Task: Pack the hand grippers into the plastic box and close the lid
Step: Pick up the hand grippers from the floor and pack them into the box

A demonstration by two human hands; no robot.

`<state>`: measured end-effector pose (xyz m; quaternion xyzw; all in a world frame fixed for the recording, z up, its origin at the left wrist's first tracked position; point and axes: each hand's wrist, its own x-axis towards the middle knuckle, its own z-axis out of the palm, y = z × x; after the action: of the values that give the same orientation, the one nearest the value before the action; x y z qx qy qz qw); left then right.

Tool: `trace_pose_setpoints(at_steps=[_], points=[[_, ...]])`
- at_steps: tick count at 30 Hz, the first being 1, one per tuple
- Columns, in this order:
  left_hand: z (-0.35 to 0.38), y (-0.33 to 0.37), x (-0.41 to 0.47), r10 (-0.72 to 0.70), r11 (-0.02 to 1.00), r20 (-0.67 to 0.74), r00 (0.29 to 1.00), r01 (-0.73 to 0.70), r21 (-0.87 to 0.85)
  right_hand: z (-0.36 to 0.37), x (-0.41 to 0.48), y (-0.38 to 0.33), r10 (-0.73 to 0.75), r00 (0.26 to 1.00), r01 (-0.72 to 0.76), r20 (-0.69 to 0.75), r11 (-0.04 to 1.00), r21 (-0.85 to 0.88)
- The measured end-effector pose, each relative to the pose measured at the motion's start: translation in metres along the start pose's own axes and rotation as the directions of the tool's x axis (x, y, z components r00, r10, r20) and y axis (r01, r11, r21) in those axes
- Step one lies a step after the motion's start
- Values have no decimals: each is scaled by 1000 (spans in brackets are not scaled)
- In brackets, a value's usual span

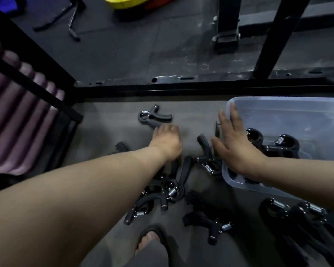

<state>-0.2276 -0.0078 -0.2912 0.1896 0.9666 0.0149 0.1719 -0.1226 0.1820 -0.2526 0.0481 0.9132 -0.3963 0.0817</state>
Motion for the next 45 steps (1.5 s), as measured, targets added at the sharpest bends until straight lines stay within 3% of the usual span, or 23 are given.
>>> trace_pose_setpoints(at_steps=[4,10,12,13,15,20,24,26,29,32,35,38,40,42,45], points=[[-2,-22,21,-134,991,193,972,135,10,2,1,1,-12,1000,12,-20,1000,14],[-20,-45,68,-165,986,360,918,158,47,4,3,6,-15,1000,17,-19,997,78],[-12,-54,80,-205,977,306,929,211,17,6,3,7,-22,999,24,-27,997,73],[-10,-57,83,-140,983,287,948,98,157,6,3,8,-26,999,28,-28,997,66],[7,-62,81,-39,968,246,968,-24,249,5,2,9,-28,1000,29,-14,998,64],[20,-69,75,-51,989,205,977,22,145,6,3,11,-42,999,42,-9,997,71],[17,-73,64,83,946,186,979,-136,293,5,3,11,-38,999,39,-11,996,74],[17,-70,57,128,936,110,986,-156,315,5,3,10,-31,1000,32,-4,997,72],[10,-60,53,45,989,-24,999,-42,145,5,3,10,-27,1000,27,-11,998,53],[-5,-46,55,-200,961,-122,972,170,-219,3,3,11,-30,999,29,24,998,57],[-20,-35,59,-435,786,-153,887,292,-544,-8,2,13,-64,991,54,117,994,91],[-34,-25,55,-553,467,-36,832,274,-841,-20,-3,15,-73,982,55,174,993,103],[-47,-12,47,-581,302,16,814,234,-924,-26,-6,15,-62,975,48,214,997,66],[-61,3,37,-577,313,-58,815,155,-937,-31,-11,13,-40,965,38,258,999,10],[-82,28,20,-501,483,-337,797,-65,-873,-41,-12,9,34,955,-37,294,999,4]])
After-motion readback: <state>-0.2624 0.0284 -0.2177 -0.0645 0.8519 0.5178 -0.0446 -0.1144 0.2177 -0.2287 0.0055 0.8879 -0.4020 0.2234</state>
